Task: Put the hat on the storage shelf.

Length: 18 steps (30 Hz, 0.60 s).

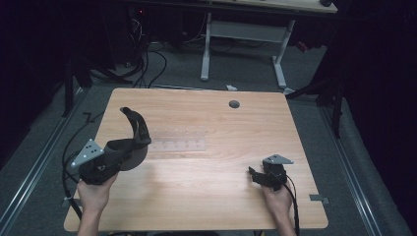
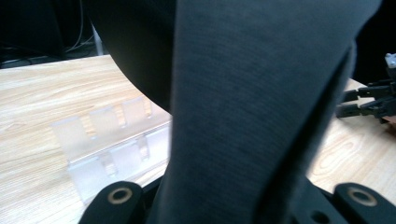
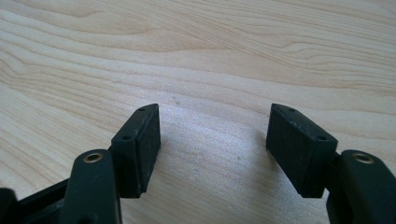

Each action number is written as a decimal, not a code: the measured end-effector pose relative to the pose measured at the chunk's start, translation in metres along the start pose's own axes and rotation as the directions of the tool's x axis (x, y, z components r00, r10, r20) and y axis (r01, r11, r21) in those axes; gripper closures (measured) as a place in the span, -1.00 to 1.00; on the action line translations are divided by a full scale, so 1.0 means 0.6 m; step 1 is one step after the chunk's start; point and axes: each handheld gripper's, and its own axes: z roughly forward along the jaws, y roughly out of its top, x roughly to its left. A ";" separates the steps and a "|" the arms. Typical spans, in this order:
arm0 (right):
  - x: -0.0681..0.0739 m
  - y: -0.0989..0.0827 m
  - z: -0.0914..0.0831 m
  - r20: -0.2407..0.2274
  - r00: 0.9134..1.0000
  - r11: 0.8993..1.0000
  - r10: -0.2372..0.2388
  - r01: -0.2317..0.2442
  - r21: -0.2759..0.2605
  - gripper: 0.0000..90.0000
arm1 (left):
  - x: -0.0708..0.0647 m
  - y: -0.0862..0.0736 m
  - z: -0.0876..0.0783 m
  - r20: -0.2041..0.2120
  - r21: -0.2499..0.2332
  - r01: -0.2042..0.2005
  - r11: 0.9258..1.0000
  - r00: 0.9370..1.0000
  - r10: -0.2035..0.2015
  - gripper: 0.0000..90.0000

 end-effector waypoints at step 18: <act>0.000 0.000 0.000 0.000 1.000 1.000 0.000 0.000 0.000 -0.21 | 0.020 0.010 0.015 -0.049 -0.015 -0.030 0.999 0.998 0.030 0.89</act>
